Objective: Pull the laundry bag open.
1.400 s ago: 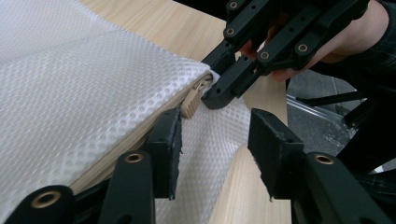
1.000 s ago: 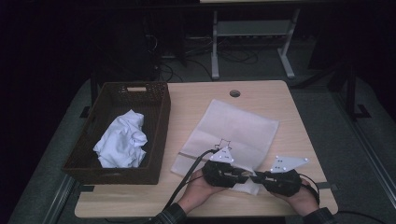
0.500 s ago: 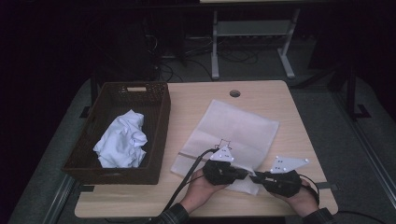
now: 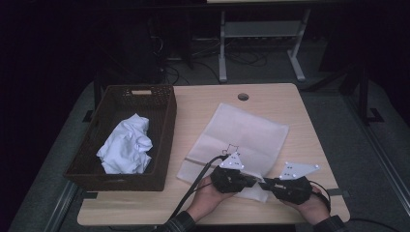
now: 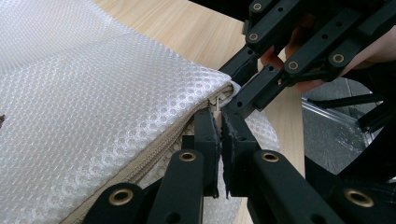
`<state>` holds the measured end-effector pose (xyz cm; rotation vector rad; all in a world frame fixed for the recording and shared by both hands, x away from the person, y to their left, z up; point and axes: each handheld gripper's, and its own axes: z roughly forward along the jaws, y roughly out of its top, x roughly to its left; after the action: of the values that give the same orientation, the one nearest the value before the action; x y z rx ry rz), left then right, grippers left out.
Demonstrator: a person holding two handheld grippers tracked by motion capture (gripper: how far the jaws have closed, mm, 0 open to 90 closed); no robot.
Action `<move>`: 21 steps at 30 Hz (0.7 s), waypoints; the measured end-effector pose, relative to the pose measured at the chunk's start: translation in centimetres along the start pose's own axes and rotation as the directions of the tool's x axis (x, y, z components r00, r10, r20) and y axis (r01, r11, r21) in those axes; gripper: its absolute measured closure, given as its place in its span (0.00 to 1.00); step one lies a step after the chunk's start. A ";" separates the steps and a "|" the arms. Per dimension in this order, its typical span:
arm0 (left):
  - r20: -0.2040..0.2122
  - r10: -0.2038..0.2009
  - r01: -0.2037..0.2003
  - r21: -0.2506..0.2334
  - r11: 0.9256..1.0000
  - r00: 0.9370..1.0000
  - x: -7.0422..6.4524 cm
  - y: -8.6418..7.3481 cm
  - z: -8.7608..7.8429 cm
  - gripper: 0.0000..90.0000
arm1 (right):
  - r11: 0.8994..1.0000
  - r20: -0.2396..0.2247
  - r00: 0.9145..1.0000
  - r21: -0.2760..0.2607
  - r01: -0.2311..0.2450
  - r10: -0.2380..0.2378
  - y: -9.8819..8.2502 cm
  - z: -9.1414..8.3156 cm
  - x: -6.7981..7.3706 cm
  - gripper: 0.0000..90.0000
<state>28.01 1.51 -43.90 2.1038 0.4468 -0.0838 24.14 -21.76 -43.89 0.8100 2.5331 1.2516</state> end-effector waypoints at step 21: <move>-0.038 0.026 -0.024 0.047 0.999 0.999 -0.4 0.1 0.0 0.97 | 1.000 -0.005 1.000 0.019 0.015 -0.015 -0.1 0.2 0.3 0.90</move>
<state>27.70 1.38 -43.77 2.1588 0.4452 -0.0399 23.93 -21.47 -44.05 0.7911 2.5536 1.2276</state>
